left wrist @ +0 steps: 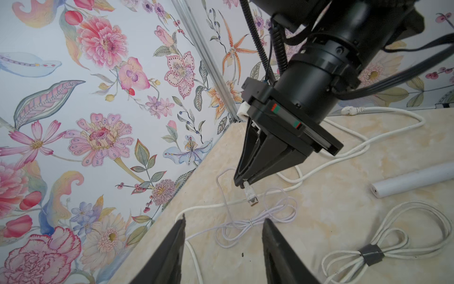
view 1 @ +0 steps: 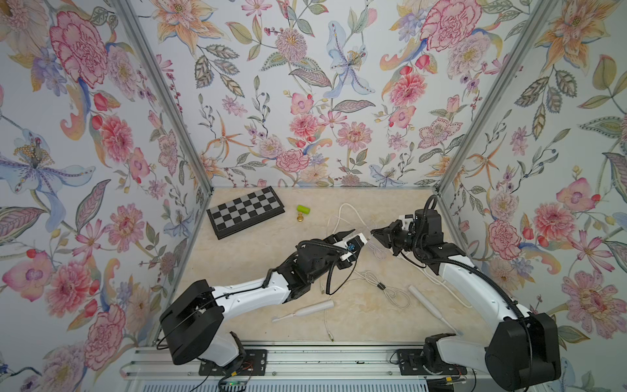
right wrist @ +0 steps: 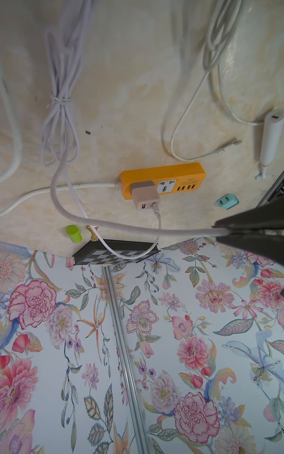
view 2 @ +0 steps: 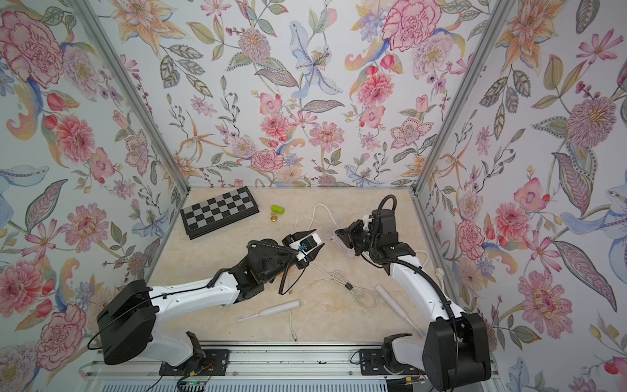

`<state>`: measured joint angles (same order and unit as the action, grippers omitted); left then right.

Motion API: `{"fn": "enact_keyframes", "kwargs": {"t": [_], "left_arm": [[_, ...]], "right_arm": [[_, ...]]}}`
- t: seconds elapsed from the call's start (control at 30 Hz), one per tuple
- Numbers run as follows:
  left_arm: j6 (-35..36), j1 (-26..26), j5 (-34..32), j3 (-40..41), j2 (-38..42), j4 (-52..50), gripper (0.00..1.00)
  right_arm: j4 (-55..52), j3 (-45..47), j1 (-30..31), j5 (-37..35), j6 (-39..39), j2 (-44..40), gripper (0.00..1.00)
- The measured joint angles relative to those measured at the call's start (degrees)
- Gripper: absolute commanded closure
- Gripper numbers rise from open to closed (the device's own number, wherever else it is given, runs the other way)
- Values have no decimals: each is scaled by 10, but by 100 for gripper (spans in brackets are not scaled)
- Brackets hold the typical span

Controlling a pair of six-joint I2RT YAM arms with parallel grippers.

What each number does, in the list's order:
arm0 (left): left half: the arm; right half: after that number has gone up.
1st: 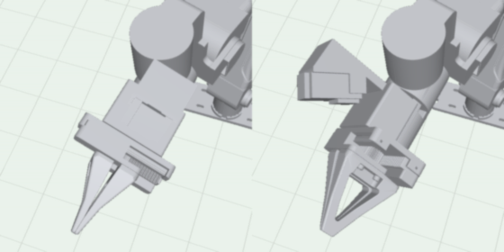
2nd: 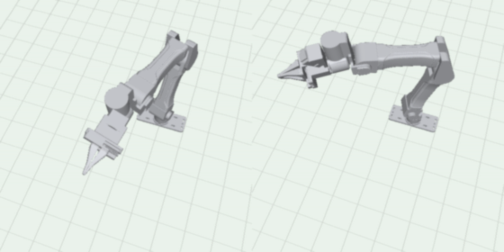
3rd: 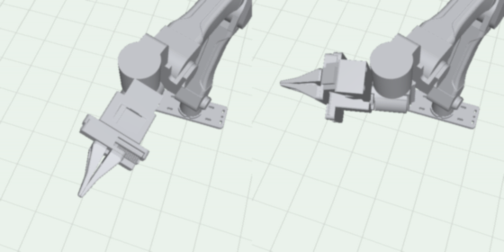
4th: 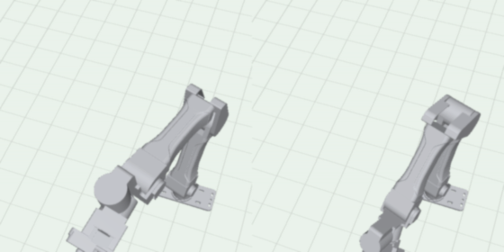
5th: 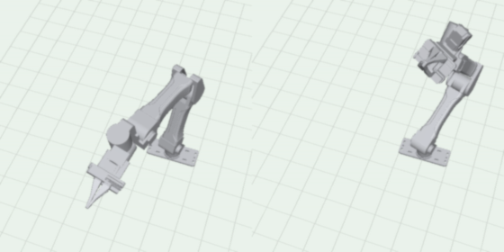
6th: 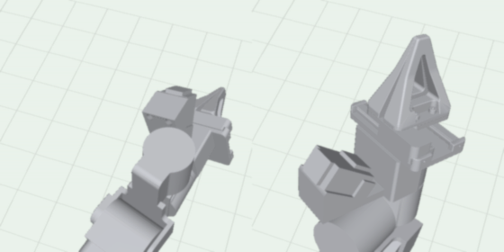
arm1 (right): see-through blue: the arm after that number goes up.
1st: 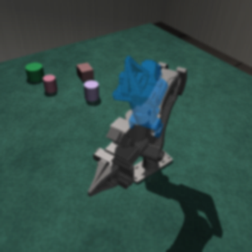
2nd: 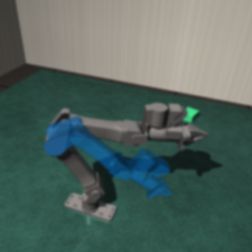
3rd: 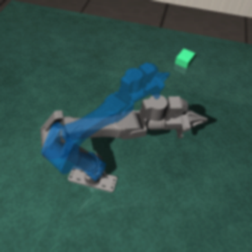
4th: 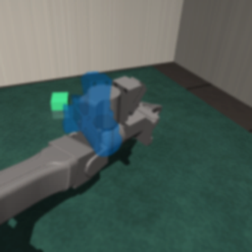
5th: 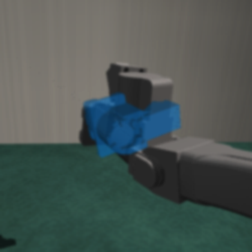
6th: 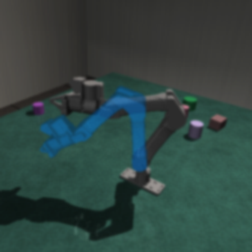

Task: Charge the electric toothbrush
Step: Pick up the charging cable from the center of the board.

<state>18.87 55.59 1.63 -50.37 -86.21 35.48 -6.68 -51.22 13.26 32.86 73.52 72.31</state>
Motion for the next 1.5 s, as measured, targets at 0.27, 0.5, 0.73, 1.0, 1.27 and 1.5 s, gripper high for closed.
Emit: {"fn": "enact_keyframes", "kwargs": {"t": [0.27, 0.5, 0.73, 1.0, 1.27, 1.5], "left_arm": [[90, 9, -8, -49, -80, -25, 63], [118, 10, -25, -59, -91, -29, 69], [131, 10, -40, -74, -98, -29, 76], [142, 10, -40, -89, -109, -37, 89], [144, 10, -47, -89, -109, -38, 89], [140, 8, -49, -89, -109, -32, 100]], "right_arm": [[-4, -2, 10, -4, 16, 0, 100], [-8, -10, 12, -6, 17, 0, 100], [-9, -10, 21, -6, 18, 1, 100], [-9, -12, 24, -11, 19, 2, 100], [-12, -13, 24, -12, 20, 2, 100], [-12, -17, 25, -14, 20, 2, 100]]}}
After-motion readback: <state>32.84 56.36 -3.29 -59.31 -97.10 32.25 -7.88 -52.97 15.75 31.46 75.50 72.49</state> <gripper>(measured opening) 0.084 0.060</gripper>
